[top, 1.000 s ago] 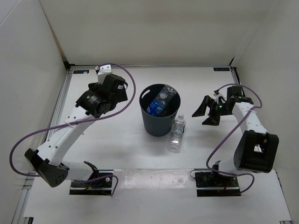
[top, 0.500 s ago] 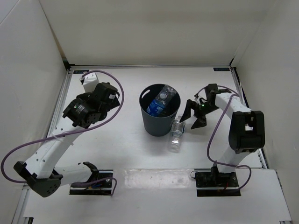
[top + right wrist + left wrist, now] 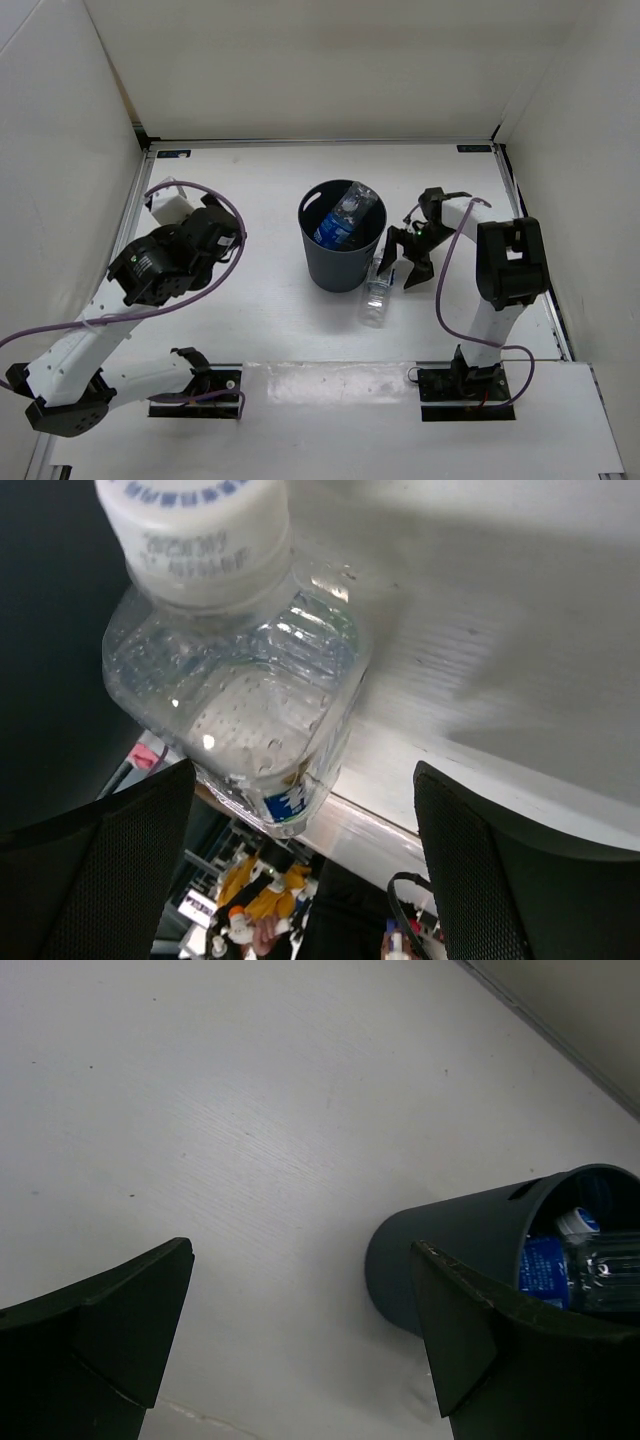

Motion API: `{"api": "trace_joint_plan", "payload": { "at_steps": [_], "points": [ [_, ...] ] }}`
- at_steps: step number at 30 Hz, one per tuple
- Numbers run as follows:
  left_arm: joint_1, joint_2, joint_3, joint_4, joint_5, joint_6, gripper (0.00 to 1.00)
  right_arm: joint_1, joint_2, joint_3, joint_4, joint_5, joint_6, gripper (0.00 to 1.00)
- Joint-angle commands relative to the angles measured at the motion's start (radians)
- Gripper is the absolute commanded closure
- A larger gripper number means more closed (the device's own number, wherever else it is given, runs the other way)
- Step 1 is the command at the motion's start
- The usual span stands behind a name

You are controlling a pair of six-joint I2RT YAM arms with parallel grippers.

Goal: Put the plastic bottles in the bin

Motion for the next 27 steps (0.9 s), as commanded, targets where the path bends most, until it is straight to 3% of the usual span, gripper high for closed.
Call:
{"api": "trace_joint_plan", "payload": {
  "at_steps": [1,8,14,21,27],
  "points": [
    [-0.027,-0.031,0.007,-0.205,-0.056,-0.117,0.0,0.019,0.026,0.057,-0.03,0.032,0.009,0.1],
    [-0.031,-0.045,0.009,-0.244,-0.059,-0.141,0.0,0.113,0.073,0.096,-0.035,0.043,0.014,0.1],
    [-0.031,-0.045,0.019,-0.256,-0.058,-0.146,0.0,0.122,0.133,0.12,-0.032,0.046,0.019,0.11],
    [-0.031,-0.051,0.002,-0.261,-0.056,-0.164,0.0,0.068,0.098,0.098,-0.032,0.043,0.006,0.32],
    [-0.03,-0.042,-0.03,-0.172,-0.067,-0.102,0.0,-0.008,-0.052,0.069,-0.01,0.063,-0.001,0.36]
  ]
}}
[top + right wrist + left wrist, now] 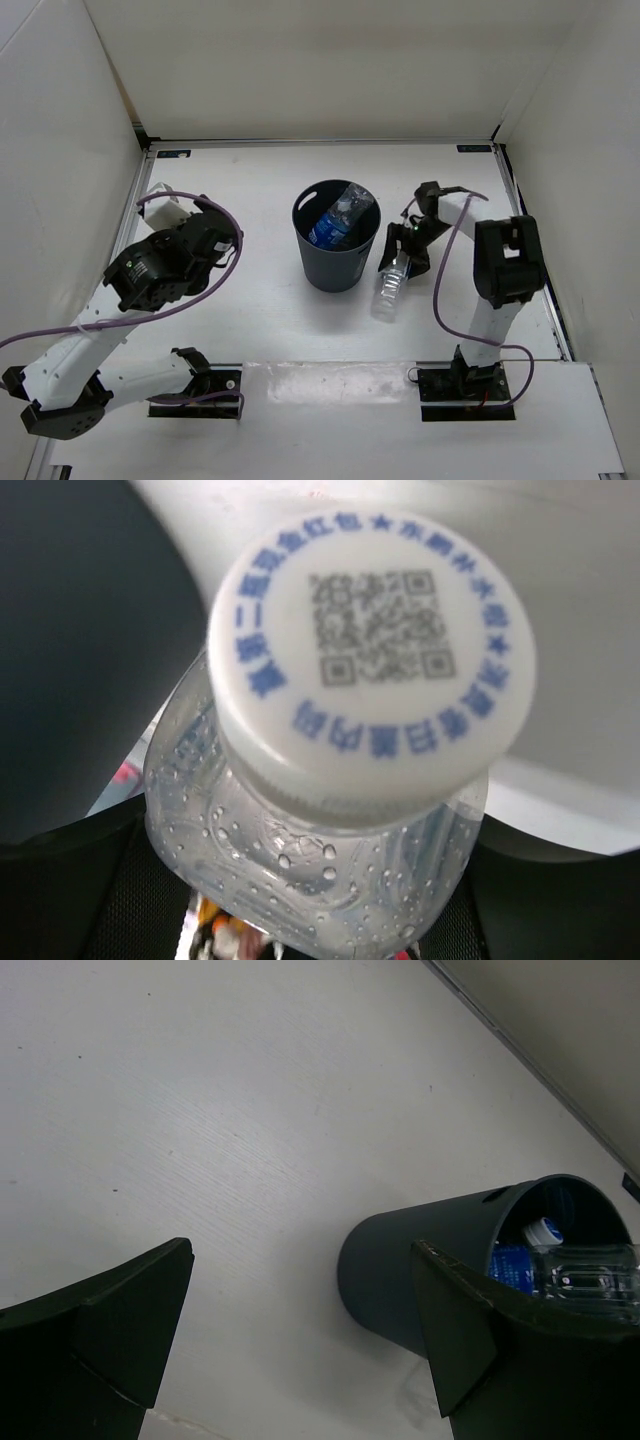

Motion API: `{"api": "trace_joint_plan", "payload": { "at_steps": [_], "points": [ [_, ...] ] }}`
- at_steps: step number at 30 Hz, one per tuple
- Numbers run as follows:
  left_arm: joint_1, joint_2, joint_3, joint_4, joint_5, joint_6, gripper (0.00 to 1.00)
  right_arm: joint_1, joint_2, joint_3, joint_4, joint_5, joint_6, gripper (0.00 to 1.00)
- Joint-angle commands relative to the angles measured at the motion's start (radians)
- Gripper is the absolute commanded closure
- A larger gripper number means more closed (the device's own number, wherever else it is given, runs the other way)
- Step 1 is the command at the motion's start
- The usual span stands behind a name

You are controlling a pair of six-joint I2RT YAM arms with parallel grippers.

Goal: Put the plastic bottles in the bin

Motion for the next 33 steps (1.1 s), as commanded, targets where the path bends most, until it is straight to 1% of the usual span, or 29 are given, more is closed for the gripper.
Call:
{"api": "trace_joint_plan", "payload": {
  "at_steps": [1,2,3,4,5,8,9,10,11,12,15,18,19,20,21,23,24,26,27,28,31,33],
  "points": [
    [-0.005,0.006,-0.019,-0.151,-0.037,0.034,0.0,-0.056,-0.139,-0.008,0.008,0.021,0.0,0.43],
    [-0.005,0.01,-0.02,-0.147,-0.043,0.053,0.0,-0.071,-0.177,-0.009,0.007,0.02,0.009,0.45],
    [-0.007,0.013,-0.017,-0.14,-0.05,0.067,0.0,-0.141,-0.216,-0.012,0.014,0.013,0.011,0.48],
    [-0.004,0.024,-0.016,-0.116,-0.056,0.111,0.0,-0.163,-0.233,-0.012,0.019,-0.023,0.025,0.56],
    [-0.005,0.026,-0.016,-0.107,-0.066,0.122,0.0,-0.192,-0.268,-0.009,0.022,-0.037,0.032,0.61],
    [0.019,0.032,-0.043,-0.056,-0.064,0.183,0.0,-0.375,-0.349,0.011,0.031,-0.144,0.071,0.73],
    [0.029,0.036,-0.054,-0.032,-0.052,0.192,0.0,-0.4,-0.38,0.017,0.03,-0.158,0.08,0.75],
    [0.042,0.035,-0.065,-0.01,-0.047,0.208,0.0,-0.441,-0.412,0.041,0.044,-0.193,0.119,0.75],
    [0.043,0.035,-0.101,0.001,-0.044,0.212,0.0,-0.47,-0.429,0.056,0.048,-0.204,0.12,0.75],
    [0.049,0.033,-0.114,0.017,-0.034,0.22,0.0,-0.482,-0.487,0.063,0.063,-0.245,0.129,0.75],
    [0.058,0.041,-0.177,0.064,0.0,0.243,0.0,-0.49,-0.553,0.116,0.149,-0.299,0.187,0.75],
    [0.075,0.058,-0.233,0.091,0.032,0.277,0.0,-0.429,-0.564,0.265,0.198,-0.341,0.178,0.75],
    [0.079,0.061,-0.252,0.1,0.048,0.286,0.0,-0.391,-0.572,0.283,0.214,-0.339,0.167,0.75],
    [0.085,0.067,-0.261,0.132,0.057,0.317,0.0,-0.354,-0.593,0.316,0.27,-0.33,0.166,0.75],
    [0.11,0.078,-0.281,0.14,0.066,0.341,0.0,-0.314,-0.602,0.319,0.294,-0.318,0.161,0.75],
    [0.131,0.095,-0.286,0.16,0.098,0.369,0.0,-0.274,-0.66,0.324,0.333,-0.292,0.147,0.75],
    [0.151,0.102,-0.289,0.183,0.114,0.386,0.0,-0.19,-0.676,0.308,0.394,-0.272,0.129,0.75],
    [0.182,0.122,-0.292,0.202,0.137,0.412,0.0,-0.129,-0.733,0.281,0.448,-0.241,0.083,0.75],
    [0.202,0.13,-0.293,0.243,0.156,0.423,0.0,-0.039,-0.744,0.253,0.479,-0.229,0.054,0.75],
    [0.223,0.147,-0.292,0.257,0.179,0.452,0.0,-0.013,-0.768,0.227,0.496,-0.217,0.027,0.75],
    [0.266,0.182,-0.269,0.311,0.238,0.493,0.0,0.12,-0.794,0.193,0.479,-0.189,-0.049,0.75],
    [0.283,0.208,-0.254,0.329,0.255,0.516,0.0,0.165,-0.805,0.176,0.469,-0.156,-0.099,0.75]
  ]
}}
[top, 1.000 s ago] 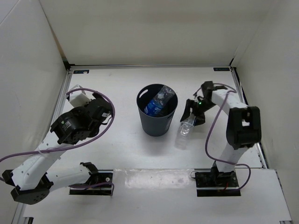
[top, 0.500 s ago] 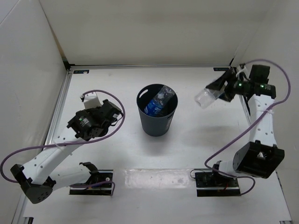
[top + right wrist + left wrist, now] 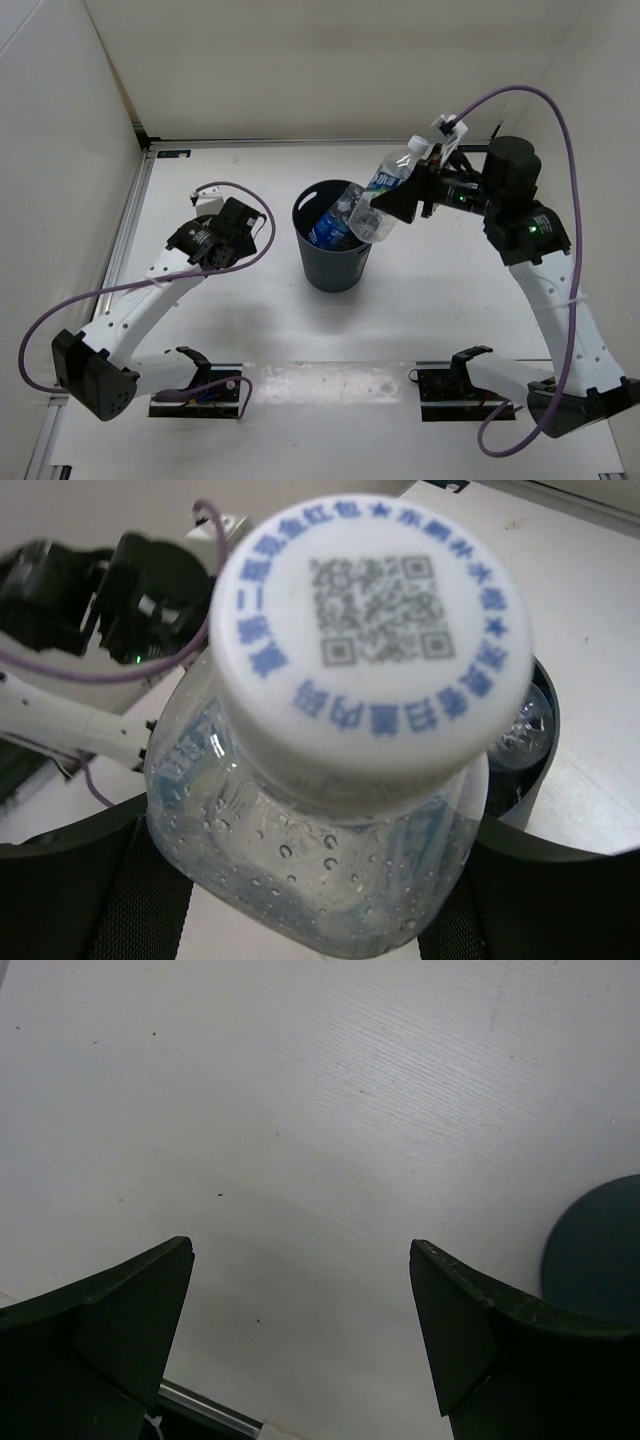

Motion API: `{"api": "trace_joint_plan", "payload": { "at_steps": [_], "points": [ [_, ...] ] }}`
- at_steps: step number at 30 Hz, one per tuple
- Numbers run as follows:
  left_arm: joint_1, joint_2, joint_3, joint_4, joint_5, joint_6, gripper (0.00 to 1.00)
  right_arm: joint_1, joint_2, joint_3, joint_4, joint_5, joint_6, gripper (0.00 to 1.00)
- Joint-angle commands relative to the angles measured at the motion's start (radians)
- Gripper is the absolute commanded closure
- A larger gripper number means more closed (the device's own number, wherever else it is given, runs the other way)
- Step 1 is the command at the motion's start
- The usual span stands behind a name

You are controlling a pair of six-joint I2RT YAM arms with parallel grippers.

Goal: Put the plastic bottles in the bin

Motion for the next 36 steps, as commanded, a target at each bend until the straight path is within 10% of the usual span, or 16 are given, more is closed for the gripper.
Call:
{"api": "trace_joint_plan", "payload": {
  "at_steps": [1,20,25,28,36],
  "points": [
    [0.039,0.03,0.044,0.082,0.068,0.078,0.0,0.101,-0.007,-0.058,0.037,0.094,-0.141,0.74],
    [0.062,-0.034,-0.017,0.082,0.114,0.041,0.0,0.194,0.172,-0.028,0.12,0.31,-0.176,0.72],
    [0.071,-0.053,-0.034,0.076,0.112,0.032,0.0,0.229,0.137,-0.098,0.106,0.332,-0.227,0.44],
    [0.072,-0.048,-0.031,0.076,0.114,0.033,0.0,0.231,0.109,-0.111,0.105,0.338,-0.233,0.1],
    [0.078,-0.015,-0.011,0.079,0.116,0.05,0.0,0.028,0.144,0.183,0.097,0.323,-0.144,0.1]
  ]
}}
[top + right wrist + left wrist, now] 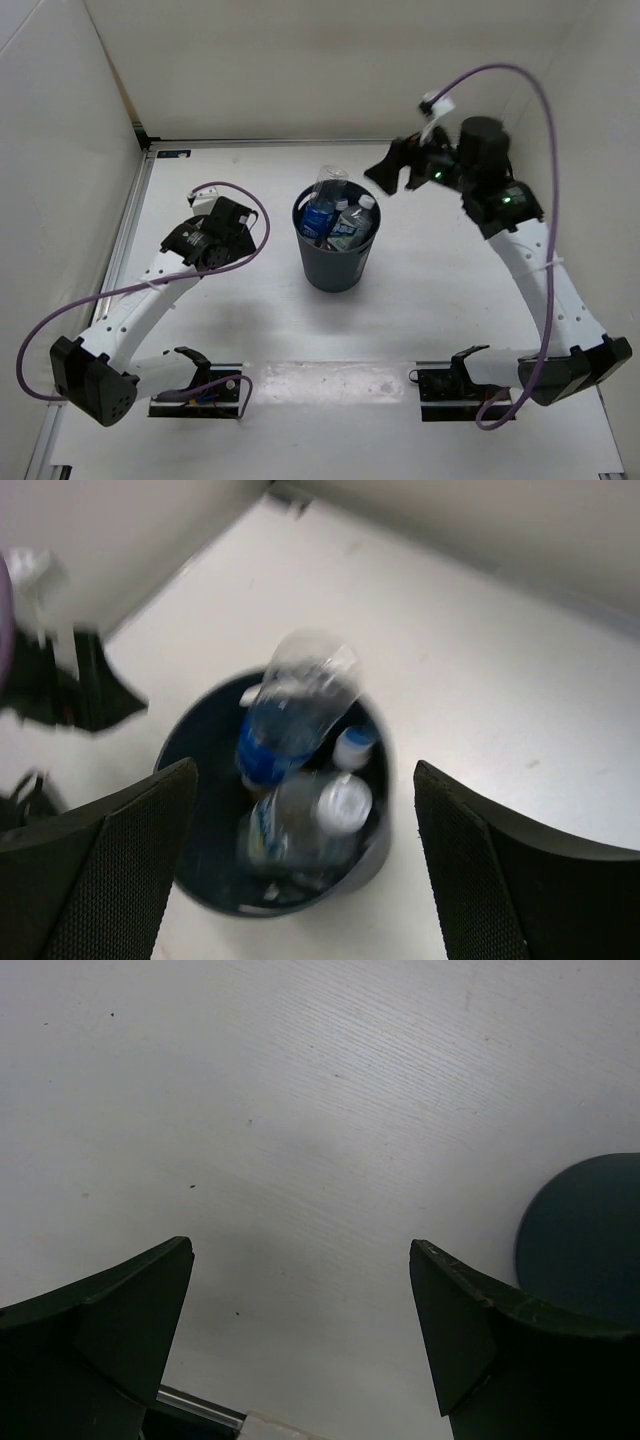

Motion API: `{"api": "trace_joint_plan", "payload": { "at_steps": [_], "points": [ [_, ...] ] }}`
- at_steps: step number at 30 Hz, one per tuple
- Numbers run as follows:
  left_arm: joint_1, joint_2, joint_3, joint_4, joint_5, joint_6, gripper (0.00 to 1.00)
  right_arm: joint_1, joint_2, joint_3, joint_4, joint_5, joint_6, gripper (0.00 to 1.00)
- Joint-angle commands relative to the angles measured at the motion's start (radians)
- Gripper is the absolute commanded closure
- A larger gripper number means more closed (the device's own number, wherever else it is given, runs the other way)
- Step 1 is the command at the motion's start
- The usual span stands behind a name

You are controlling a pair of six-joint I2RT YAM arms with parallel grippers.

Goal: Put the plastic bottles in the bin

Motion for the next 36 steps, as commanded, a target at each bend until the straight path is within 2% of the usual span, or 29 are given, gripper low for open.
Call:
{"api": "trace_joint_plan", "payload": {
  "at_steps": [1,2,3,5,6,9,11,13,16,21,22,24,25,29,32,34,35,36],
  "points": [
    [0.011,0.008,0.025,0.007,-0.006,0.008,0.0,-0.125,-0.002,0.173,0.053,-0.002,0.057,0.1],
    [0.011,0.009,0.027,0.005,-0.007,0.011,0.0,-0.153,0.013,0.192,0.048,-0.002,0.083,0.1],
    [0.011,0.011,0.029,0.008,-0.007,0.012,0.0,-0.234,0.019,0.226,0.031,-0.005,0.105,0.1],
    [0.016,0.009,0.03,0.005,-0.006,0.015,0.0,-0.289,0.051,0.273,-0.001,-0.019,0.133,0.1],
    [0.017,0.006,0.03,0.005,-0.007,0.017,0.0,-0.367,0.056,0.295,-0.036,-0.046,0.145,0.1],
    [0.02,0.0,0.019,0.01,-0.009,0.018,0.0,-0.464,0.072,0.295,-0.14,-0.121,0.162,0.1],
    [0.03,-0.015,0.009,0.011,-0.013,0.02,0.0,-0.489,0.072,0.275,-0.257,-0.161,0.11,0.1],
    [0.034,-0.035,-0.002,0.025,-0.012,0.024,0.0,-0.492,0.056,0.232,-0.349,-0.136,0.032,0.1],
    [0.04,-0.079,-0.03,0.063,-0.006,0.054,0.0,-0.51,0.007,0.145,-0.378,-0.047,-0.07,0.1],
    [0.051,-0.185,-0.057,0.126,-0.044,0.112,0.0,-0.564,-0.045,-0.038,-0.392,-0.167,-0.14,0.1],
    [0.048,-0.198,-0.063,0.184,-0.044,0.129,0.0,-0.557,-0.056,-0.074,-0.38,-0.12,-0.133,0.1],
    [0.051,-0.259,-0.103,0.224,-0.027,0.205,0.0,-0.537,-0.086,-0.119,-0.38,-0.114,-0.143,0.1],
    [0.05,-0.271,-0.115,0.303,-0.02,0.227,0.0,-0.537,-0.1,-0.145,-0.384,-0.115,-0.145,0.1],
    [0.048,-0.337,-0.256,0.468,0.12,0.288,0.0,-0.524,-0.132,-0.185,-0.401,-0.074,-0.194,0.1],
    [0.051,-0.368,-0.281,0.487,0.178,0.259,0.0,-0.498,-0.158,-0.236,-0.411,-0.014,-0.235,0.1],
    [0.05,-0.363,-0.277,0.485,0.209,0.291,0.0,-0.489,-0.166,-0.251,-0.424,-0.005,-0.28,0.1],
    [0.051,-0.36,-0.274,0.464,0.203,0.302,0.0,-0.483,-0.166,-0.257,-0.432,0.006,-0.286,0.1],
    [0.05,-0.362,-0.272,0.462,0.136,0.279,0.0,-0.483,-0.169,-0.262,-0.438,0.009,-0.289,0.1]
  ]
}}
